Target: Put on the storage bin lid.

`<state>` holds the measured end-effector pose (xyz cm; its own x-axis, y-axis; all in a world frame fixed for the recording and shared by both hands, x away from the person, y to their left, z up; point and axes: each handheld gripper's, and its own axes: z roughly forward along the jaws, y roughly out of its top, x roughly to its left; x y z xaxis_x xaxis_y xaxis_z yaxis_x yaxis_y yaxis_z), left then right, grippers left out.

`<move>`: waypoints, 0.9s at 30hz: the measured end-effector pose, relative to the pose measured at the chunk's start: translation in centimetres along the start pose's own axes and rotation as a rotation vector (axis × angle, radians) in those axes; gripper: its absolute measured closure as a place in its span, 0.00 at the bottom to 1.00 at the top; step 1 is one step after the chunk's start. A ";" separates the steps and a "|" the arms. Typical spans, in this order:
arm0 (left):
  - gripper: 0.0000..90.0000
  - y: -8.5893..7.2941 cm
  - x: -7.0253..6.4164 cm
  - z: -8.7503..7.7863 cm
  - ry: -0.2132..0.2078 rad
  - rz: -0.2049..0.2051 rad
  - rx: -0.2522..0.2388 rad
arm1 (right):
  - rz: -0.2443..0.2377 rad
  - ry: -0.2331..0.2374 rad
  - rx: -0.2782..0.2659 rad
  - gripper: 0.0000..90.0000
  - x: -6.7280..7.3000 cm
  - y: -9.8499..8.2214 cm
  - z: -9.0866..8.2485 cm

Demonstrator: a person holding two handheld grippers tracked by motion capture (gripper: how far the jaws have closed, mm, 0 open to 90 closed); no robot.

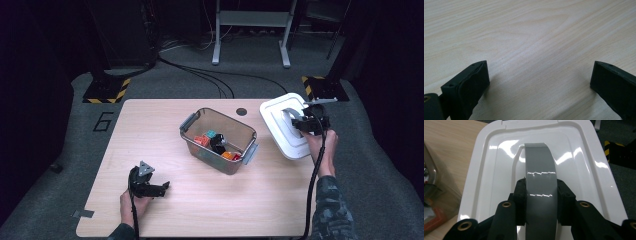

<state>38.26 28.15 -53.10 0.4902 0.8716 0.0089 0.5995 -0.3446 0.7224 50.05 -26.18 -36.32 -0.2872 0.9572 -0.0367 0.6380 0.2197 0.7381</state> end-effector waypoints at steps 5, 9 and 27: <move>0.02 0.0 0.0 0.0 -0.004 0.000 0.002 | -0.029 0.029 -0.021 0.75 0.9 1.5 -1.3; 0.02 0.0 0.0 0.0 -0.003 0.002 0.000 | -0.053 0.062 -0.033 0.75 1.9 2.5 -1.9; 0.02 0.0 0.0 0.0 -0.008 0.000 0.005 | -0.188 0.243 -0.043 0.75 8.2 5.6 -0.5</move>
<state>38.25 28.12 -53.07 0.4955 0.8686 0.0037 0.6023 -0.3466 0.7191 50.92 -17.19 -32.13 -0.5629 0.8264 -0.0169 0.5283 0.3754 0.7616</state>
